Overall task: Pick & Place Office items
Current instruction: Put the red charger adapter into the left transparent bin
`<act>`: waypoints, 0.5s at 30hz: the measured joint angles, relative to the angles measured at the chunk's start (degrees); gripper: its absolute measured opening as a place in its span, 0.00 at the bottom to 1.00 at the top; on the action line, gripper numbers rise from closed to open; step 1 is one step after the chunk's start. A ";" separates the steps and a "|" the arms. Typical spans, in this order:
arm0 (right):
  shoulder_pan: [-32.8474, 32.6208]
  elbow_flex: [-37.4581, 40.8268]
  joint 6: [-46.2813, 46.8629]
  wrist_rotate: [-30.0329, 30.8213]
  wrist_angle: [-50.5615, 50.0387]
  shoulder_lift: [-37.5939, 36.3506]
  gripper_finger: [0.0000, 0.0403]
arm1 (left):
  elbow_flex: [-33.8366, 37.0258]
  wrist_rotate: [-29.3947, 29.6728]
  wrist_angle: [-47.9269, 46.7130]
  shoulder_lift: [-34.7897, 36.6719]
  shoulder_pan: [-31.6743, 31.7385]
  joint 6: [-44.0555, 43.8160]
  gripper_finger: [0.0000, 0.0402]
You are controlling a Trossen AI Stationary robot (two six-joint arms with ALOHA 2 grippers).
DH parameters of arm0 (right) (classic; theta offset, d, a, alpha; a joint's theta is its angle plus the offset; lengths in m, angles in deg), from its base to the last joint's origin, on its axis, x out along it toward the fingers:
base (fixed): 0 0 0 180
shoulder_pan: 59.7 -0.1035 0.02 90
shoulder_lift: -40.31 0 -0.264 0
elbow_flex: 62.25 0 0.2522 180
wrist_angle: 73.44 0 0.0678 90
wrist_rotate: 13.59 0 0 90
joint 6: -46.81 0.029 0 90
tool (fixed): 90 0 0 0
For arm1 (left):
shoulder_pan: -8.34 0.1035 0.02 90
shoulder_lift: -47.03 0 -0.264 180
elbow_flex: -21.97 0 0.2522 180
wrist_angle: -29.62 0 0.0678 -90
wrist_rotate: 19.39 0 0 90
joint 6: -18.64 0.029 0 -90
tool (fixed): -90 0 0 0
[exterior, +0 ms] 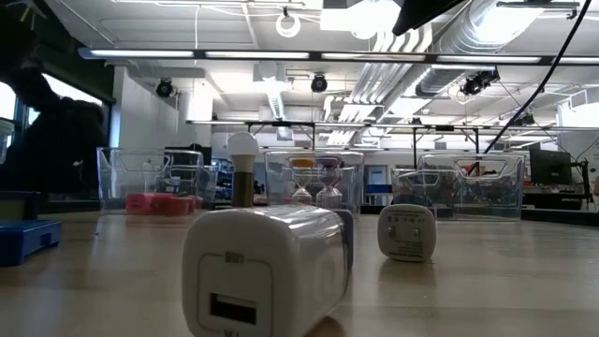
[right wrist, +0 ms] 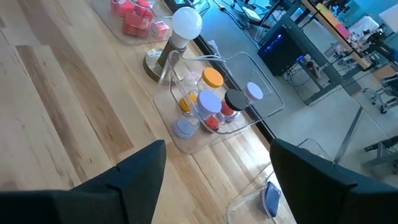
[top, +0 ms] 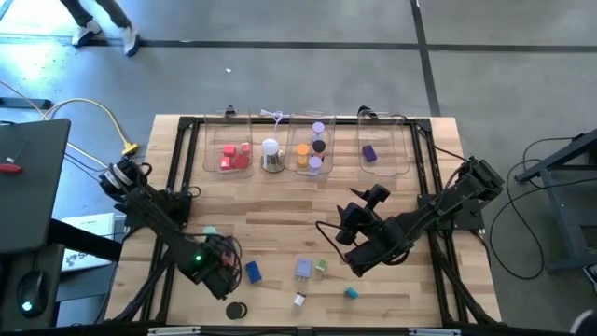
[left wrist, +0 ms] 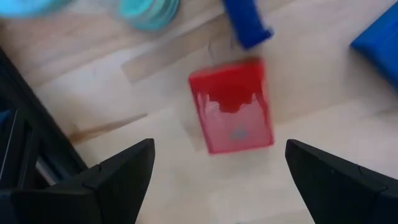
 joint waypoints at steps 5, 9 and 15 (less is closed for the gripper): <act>0.00 0.00 -0.02 0.00 0.22 0.00 0.69 | 0.00 0.99 0.03 -0.49 1.05 -2.05 0.88; 0.00 0.00 -0.43 0.48 0.36 0.00 0.69 | 0.00 1.34 0.34 -1.54 1.18 -2.89 0.88; 0.00 0.00 -0.43 0.45 0.45 0.00 0.69 | 0.00 1.54 2.60 -2.74 1.44 -3.18 0.88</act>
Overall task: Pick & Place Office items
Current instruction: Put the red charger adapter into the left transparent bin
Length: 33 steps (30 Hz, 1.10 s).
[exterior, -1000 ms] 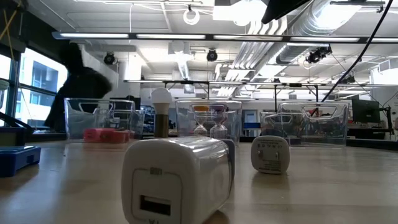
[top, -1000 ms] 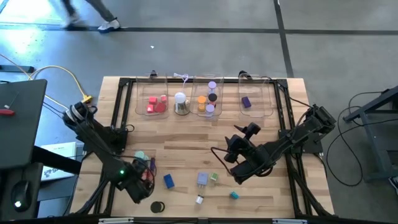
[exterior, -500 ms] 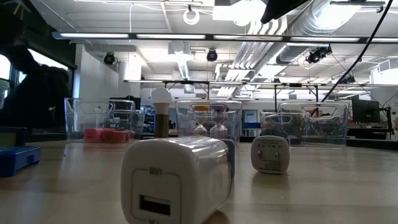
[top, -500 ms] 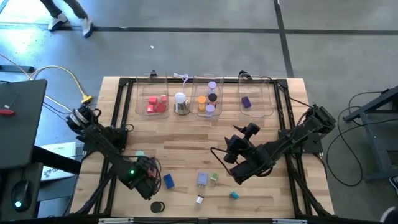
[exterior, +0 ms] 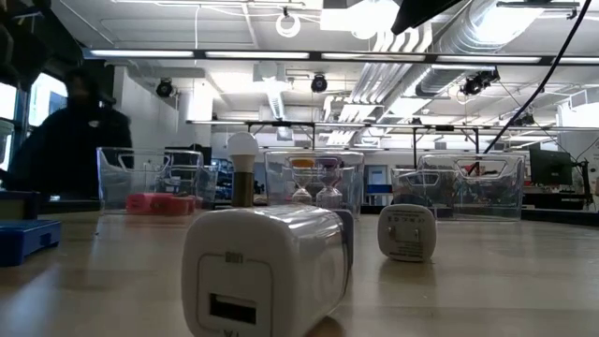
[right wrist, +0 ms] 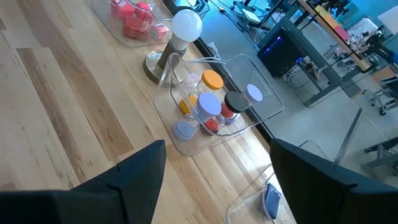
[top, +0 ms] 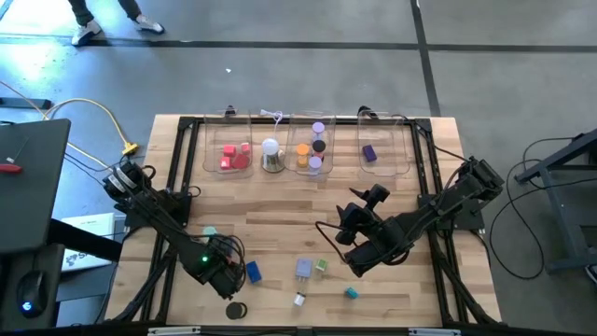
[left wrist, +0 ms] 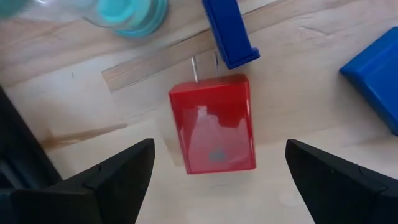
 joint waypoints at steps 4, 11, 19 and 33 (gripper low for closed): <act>0.00 0.00 -0.02 -0.04 0.00 0.00 0.69 | 0.00 0.24 1.47 -0.95 -0.01 0.27 0.88; 0.00 0.00 -1.48 -0.12 0.50 0.02 0.69 | 0.14 0.72 1.78 -2.63 -0.64 -1.19 0.87; -0.07 0.00 -1.49 -1.91 0.81 0.02 0.69 | 0.61 1.88 2.30 -2.92 -0.61 -2.28 0.78; -0.07 0.00 -1.51 -1.94 0.81 0.02 0.69 | 5.09 2.07 9.31 -2.92 -0.92 -3.92 0.71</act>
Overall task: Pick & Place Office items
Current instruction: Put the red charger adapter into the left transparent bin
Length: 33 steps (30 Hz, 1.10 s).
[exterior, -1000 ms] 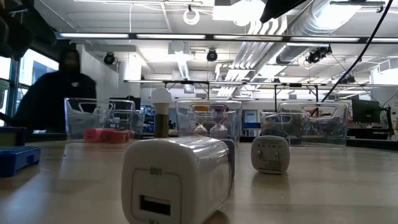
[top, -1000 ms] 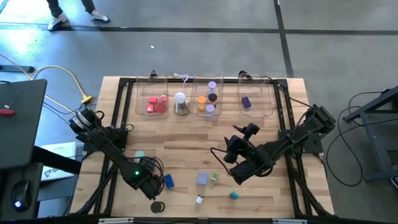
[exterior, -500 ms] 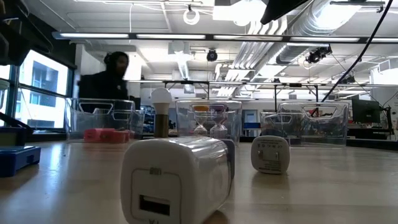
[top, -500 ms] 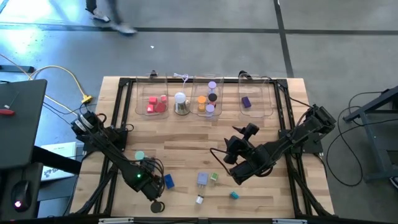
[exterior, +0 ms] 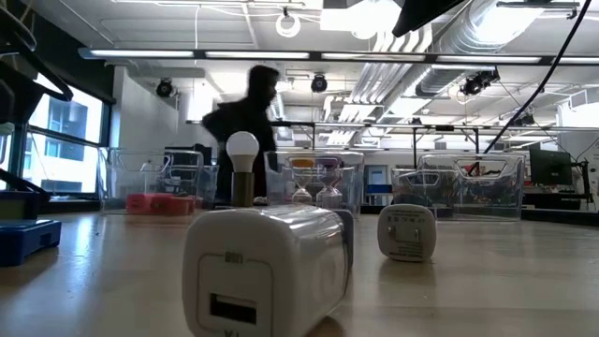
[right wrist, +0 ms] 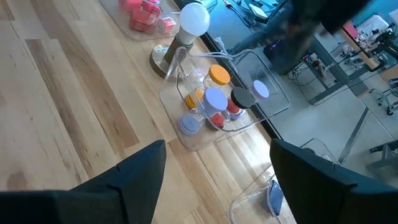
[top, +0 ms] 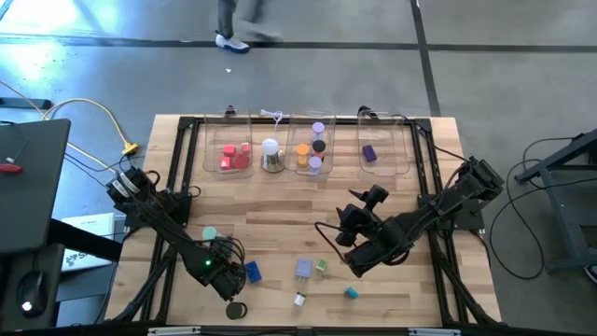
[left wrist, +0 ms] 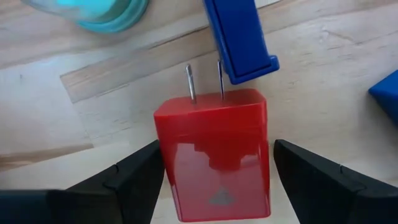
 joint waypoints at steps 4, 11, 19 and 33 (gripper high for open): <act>0.00 0.00 0.00 0.00 0.00 0.00 0.69 | -0.01 -0.45 -0.01 0.00 0.00 0.15 0.67; 0.00 0.00 -0.73 -0.48 0.06 0.00 0.69 | 0.31 -0.50 -0.33 0.11 0.00 0.66 0.53; 0.00 0.00 -1.49 -1.49 0.59 0.00 0.69 | 0.34 -1.02 -0.78 1.53 2.54 12.30 0.51; 0.00 0.00 -1.49 -1.46 0.72 0.00 0.69 | -3.24 15.77 -1.27 14.40 5.97 26.56 0.51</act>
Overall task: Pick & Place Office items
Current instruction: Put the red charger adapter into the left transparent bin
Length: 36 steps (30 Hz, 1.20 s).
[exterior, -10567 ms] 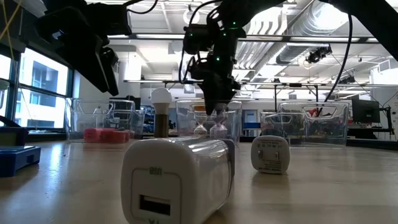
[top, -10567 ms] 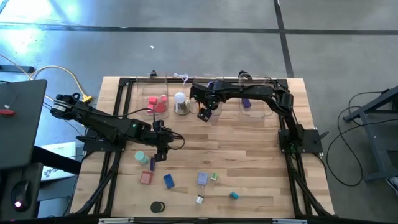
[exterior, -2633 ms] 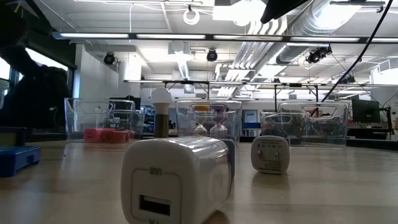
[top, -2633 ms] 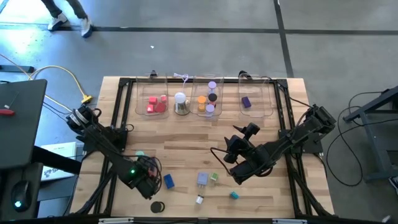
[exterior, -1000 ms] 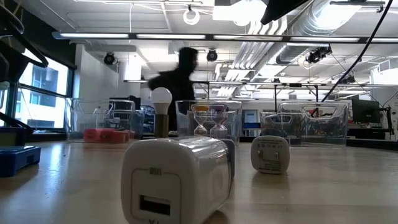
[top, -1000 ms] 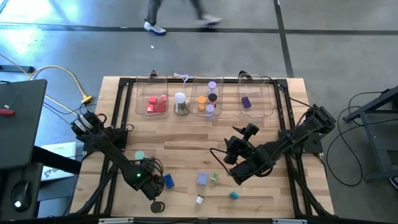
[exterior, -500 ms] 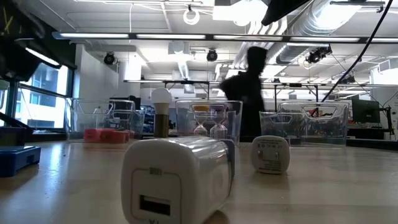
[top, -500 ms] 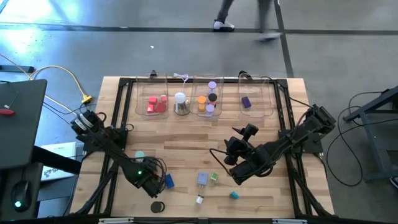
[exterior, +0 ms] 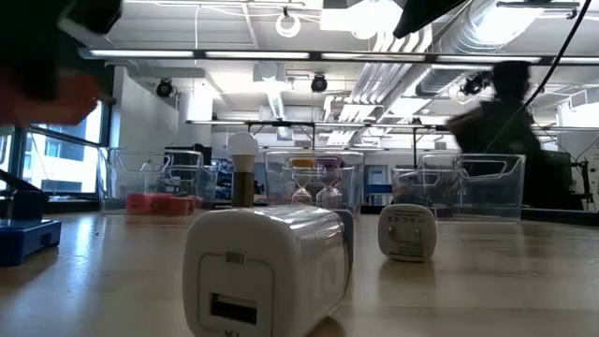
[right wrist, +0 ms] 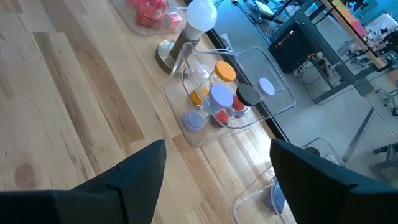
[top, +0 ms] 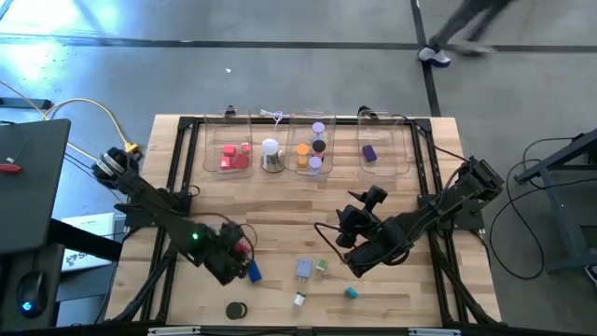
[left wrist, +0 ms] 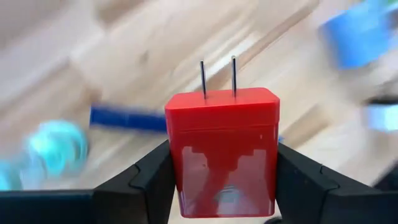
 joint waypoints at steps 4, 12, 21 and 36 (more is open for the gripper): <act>0.00 0.00 0.00 -0.01 0.31 0.00 0.69 | -0.49 5.33 -0.55 4.05 3.46 8.34 0.51; 0.00 0.00 0.03 0.00 0.70 0.00 0.69 | -0.60 9.39 -0.34 11.94 18.75 32.15 0.51; 0.05 0.00 0.42 0.00 1.47 0.00 0.69 | -0.62 8.50 -1.39 19.89 38.68 49.51 0.52; 3.36 0.00 0.11 0.39 2.05 0.00 0.69 | -0.64 -8.58 -6.51 18.35 81.22 67.85 0.53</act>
